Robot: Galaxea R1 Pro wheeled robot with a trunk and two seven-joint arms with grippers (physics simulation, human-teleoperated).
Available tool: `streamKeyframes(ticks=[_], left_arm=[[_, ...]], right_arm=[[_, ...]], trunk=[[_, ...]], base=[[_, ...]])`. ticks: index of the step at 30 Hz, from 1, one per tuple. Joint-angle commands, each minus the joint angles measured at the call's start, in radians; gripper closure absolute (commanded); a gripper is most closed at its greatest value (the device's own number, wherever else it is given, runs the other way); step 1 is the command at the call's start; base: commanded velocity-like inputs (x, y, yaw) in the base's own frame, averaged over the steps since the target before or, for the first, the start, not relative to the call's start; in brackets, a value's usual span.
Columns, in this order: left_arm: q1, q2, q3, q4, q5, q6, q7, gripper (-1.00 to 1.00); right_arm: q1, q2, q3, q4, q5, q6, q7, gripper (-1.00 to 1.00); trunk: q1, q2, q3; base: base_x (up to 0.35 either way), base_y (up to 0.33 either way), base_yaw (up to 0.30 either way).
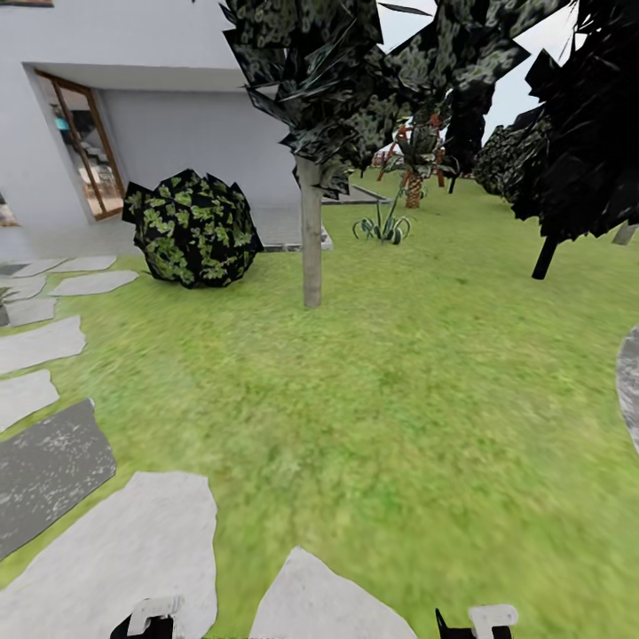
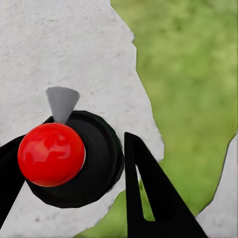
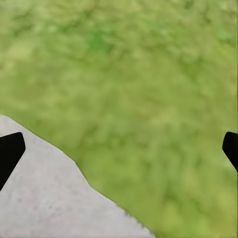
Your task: Pick up the pesticide atomizer in the garden and spray insectifuge to fully cover both potted plants in the garden.
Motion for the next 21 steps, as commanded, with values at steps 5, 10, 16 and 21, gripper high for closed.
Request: streamKeyframes(ticks=[5,10,16,21], left_arm=[[-0.001,-0.001,0.001,0.001,0.006,-0.002,-0.001,1.0],[-0.001,-0.004,0.0,0.001,0.006,-0.003,-0.001,1.0],[-0.001,-0.005,0.0,0.001,0.007,-0.003,-0.001,1.0],[-0.001,-0.005,0.0,0.001,0.008,-0.003,-0.001,1.0]], right_arm=[[0.0,0.0,0.0,0.0,0.004,-0.003,0.0,-1.0],[0.0,0.0,0.0,0.0,0.004,-0.003,-0.001,-1.0],[0.0,0.0,0.0,0.0,0.003,-0.003,-0.001,-1.0],[0.0,0.0,0.0,0.0,0.003,-0.003,-0.001,-1.0]], trunk=[[0.0,0.0,0.003],[0.0,0.0,0.008],[0.0,0.0,0.013],[0.0,0.0,0.018]], base=[[0.0,0.0,0.256],[0.0,0.0,0.237],[0.0,0.0,0.234],[0.0,0.0,0.234]])
